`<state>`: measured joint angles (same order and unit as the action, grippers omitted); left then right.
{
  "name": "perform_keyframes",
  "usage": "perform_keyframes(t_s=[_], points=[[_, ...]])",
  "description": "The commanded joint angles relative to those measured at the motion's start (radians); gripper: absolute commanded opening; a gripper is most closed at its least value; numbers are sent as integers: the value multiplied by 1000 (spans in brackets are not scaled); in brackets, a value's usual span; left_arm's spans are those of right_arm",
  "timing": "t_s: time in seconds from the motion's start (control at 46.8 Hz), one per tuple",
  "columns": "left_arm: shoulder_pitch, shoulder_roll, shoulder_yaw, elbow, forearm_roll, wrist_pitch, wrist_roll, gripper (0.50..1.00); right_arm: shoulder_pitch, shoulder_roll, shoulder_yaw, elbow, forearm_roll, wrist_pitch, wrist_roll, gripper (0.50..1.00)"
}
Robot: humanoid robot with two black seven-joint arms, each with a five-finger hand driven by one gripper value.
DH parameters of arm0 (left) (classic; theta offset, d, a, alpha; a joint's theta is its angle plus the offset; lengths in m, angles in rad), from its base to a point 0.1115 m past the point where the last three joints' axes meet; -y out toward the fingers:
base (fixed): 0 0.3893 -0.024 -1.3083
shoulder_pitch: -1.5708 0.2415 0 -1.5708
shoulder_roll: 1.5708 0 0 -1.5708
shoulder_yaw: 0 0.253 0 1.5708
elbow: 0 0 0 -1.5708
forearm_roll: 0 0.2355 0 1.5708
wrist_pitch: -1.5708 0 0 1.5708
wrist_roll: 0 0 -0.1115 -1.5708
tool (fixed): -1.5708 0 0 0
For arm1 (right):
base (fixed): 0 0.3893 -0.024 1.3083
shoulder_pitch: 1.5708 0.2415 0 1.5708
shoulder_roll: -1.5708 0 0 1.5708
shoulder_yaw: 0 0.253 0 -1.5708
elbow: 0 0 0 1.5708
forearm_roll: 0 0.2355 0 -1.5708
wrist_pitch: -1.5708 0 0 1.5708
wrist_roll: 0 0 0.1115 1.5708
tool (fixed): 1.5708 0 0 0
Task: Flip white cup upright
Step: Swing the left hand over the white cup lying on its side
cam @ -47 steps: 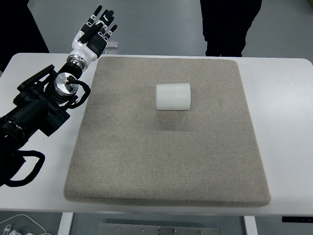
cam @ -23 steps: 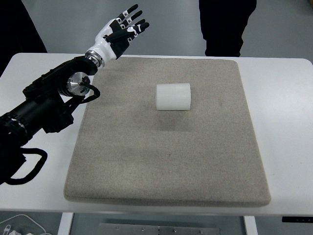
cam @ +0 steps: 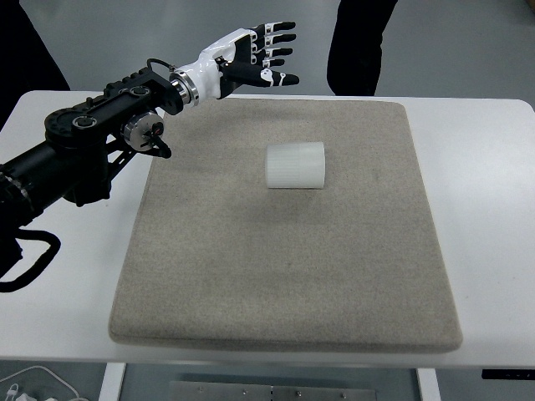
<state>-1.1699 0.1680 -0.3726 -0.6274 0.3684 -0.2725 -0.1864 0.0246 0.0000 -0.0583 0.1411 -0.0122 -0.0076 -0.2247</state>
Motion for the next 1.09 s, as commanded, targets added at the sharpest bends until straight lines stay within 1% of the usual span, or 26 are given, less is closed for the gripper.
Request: perform_keyframes(t_s=[0.0,0.128,0.364,0.428,0.513,0.727,1.07], points=[[-14,22,30,-61,52,21,45,988,0,0,0,0,0,0,-1,930],[-30,67,70,-156,190,30,103,988,1,0,0,0,0,0,1,930],[-33,133,83,-331,348,26,245,990,1,0,0,0,0,0,1,930],[-45,140,83,-357,368,19,280,992,1,0,0,0,0,0,-1,930],[-68,137,84,-359,385,13,315,992,0,0,0,0,0,0,1,930],[-97,128,86,-361,446,-31,349,992,0,0,0,0,0,0,-1,930],[-134,120,161,-354,457,-43,347,990,0,0,0,0,0,0,-1,930]])
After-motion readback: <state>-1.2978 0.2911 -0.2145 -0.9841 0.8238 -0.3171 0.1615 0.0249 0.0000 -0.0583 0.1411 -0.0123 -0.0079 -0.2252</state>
